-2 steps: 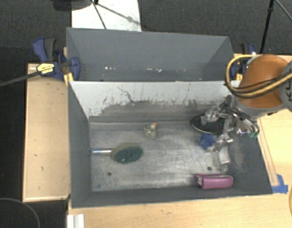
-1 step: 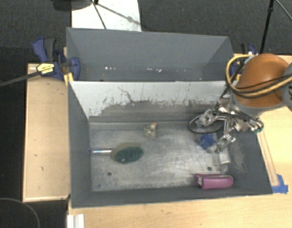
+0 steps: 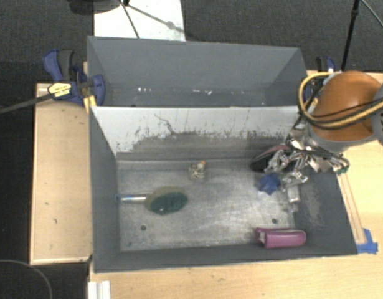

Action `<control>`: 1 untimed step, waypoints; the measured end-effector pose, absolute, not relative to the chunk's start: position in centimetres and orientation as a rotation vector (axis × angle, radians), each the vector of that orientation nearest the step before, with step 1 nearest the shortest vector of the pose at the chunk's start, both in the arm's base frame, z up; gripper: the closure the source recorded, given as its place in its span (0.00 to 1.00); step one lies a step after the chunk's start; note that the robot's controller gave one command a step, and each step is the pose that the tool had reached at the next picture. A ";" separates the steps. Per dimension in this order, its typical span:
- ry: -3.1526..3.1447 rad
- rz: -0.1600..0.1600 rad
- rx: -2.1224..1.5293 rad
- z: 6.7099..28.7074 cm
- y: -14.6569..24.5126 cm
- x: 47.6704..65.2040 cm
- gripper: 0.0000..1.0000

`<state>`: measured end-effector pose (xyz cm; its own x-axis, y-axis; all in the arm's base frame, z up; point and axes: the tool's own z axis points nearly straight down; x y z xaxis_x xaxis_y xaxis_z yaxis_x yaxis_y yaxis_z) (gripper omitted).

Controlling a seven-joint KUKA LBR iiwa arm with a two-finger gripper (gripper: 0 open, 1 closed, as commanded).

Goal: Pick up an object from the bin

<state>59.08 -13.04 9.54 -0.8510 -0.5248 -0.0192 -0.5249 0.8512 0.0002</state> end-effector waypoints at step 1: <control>2.803 -0.009 -1.398 25.5 -13.9 59.0 1.00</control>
Offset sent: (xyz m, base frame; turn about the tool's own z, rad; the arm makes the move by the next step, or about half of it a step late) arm -0.0030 -0.0090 0.1549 -0.3746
